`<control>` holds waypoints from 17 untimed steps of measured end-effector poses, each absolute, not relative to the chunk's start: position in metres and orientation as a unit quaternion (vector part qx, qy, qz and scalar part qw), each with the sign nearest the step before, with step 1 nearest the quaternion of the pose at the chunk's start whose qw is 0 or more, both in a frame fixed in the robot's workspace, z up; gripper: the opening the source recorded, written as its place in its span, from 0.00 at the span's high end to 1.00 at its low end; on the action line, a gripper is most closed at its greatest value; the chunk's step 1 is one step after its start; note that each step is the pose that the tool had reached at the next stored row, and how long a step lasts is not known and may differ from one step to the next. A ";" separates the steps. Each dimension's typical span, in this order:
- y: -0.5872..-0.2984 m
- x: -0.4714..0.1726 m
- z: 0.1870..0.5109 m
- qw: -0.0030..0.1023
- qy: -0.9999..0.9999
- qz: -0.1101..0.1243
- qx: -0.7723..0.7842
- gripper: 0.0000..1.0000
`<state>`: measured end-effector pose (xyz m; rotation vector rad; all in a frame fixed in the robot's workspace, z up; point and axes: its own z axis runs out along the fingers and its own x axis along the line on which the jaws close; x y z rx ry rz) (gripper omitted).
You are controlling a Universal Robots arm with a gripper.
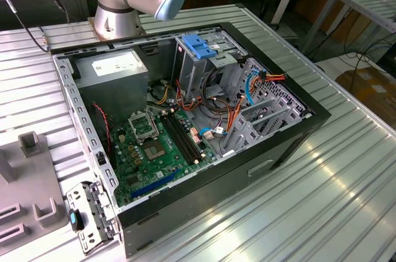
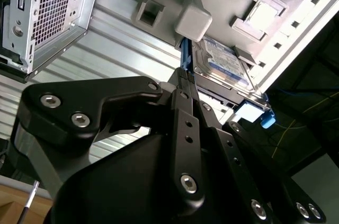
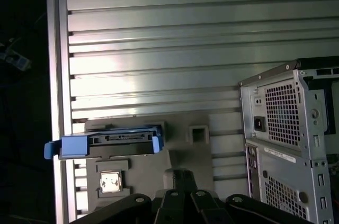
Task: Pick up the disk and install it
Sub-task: 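Reach for the disk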
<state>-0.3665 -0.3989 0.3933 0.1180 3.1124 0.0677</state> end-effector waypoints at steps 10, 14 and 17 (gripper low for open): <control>-0.399 -0.373 0.393 0.013 0.999 0.022 0.038 0.89; -0.399 -0.375 0.393 0.013 0.999 0.022 0.038 0.89; -0.399 -0.376 0.393 0.013 0.999 0.022 0.038 0.89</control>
